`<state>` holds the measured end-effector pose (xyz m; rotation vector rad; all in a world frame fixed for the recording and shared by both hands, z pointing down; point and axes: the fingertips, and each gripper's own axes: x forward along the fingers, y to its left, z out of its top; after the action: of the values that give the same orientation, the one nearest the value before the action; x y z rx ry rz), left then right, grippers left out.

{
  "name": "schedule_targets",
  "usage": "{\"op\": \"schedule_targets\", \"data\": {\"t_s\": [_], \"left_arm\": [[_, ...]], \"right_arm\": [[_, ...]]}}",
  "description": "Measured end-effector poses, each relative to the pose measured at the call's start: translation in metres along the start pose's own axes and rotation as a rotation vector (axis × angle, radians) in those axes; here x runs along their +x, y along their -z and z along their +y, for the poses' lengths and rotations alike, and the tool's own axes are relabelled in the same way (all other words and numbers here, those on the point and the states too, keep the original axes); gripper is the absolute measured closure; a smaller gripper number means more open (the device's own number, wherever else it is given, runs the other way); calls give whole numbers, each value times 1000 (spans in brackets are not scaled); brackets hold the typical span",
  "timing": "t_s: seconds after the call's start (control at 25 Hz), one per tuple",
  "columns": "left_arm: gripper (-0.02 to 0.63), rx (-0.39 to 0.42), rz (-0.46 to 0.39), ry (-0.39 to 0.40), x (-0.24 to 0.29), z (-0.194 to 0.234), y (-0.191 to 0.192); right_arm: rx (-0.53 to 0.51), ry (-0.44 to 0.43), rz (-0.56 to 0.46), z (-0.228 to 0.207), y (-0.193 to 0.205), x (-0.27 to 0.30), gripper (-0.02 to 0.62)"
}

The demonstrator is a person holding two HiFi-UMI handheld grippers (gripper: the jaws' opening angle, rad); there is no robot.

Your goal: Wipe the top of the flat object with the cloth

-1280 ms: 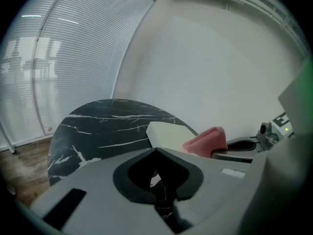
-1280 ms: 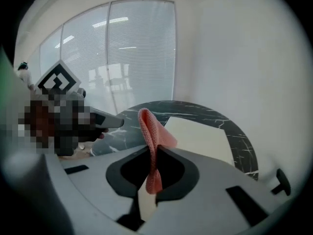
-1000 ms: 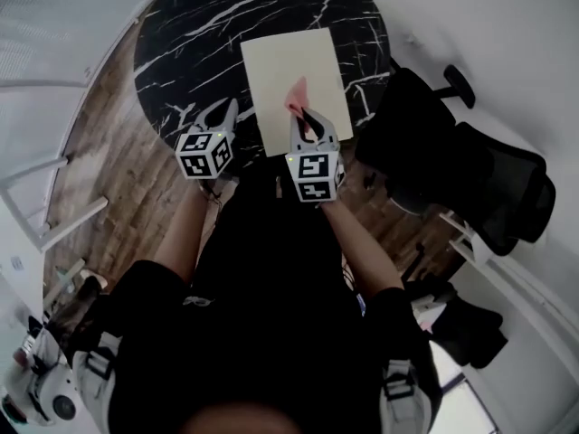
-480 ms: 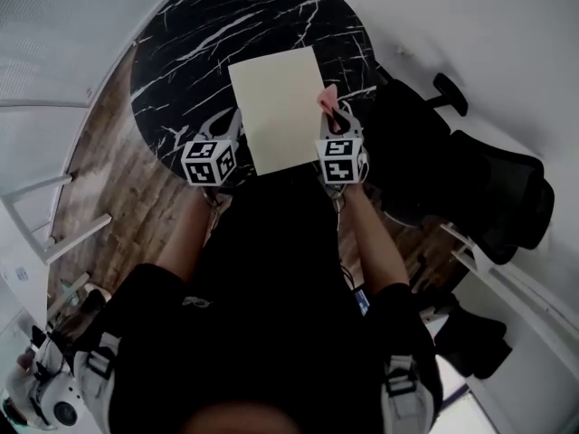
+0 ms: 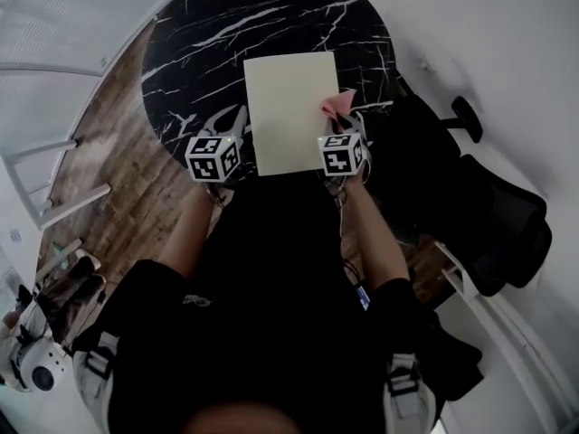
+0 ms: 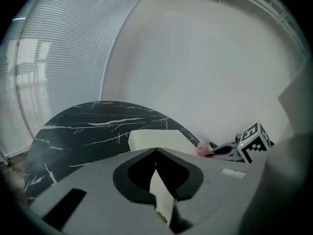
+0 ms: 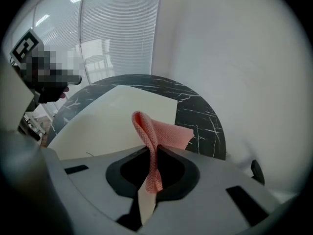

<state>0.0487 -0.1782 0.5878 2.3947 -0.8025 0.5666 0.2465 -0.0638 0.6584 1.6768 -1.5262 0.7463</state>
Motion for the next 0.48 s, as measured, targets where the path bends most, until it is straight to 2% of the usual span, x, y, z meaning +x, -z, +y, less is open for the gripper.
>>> {"op": "schedule_targets", "data": {"t_s": [0.48], "left_arm": [[607, -28, 0, -28, -9, 22, 11]], "right_arm": [[-61, -92, -22, 56, -15, 5, 580]]}}
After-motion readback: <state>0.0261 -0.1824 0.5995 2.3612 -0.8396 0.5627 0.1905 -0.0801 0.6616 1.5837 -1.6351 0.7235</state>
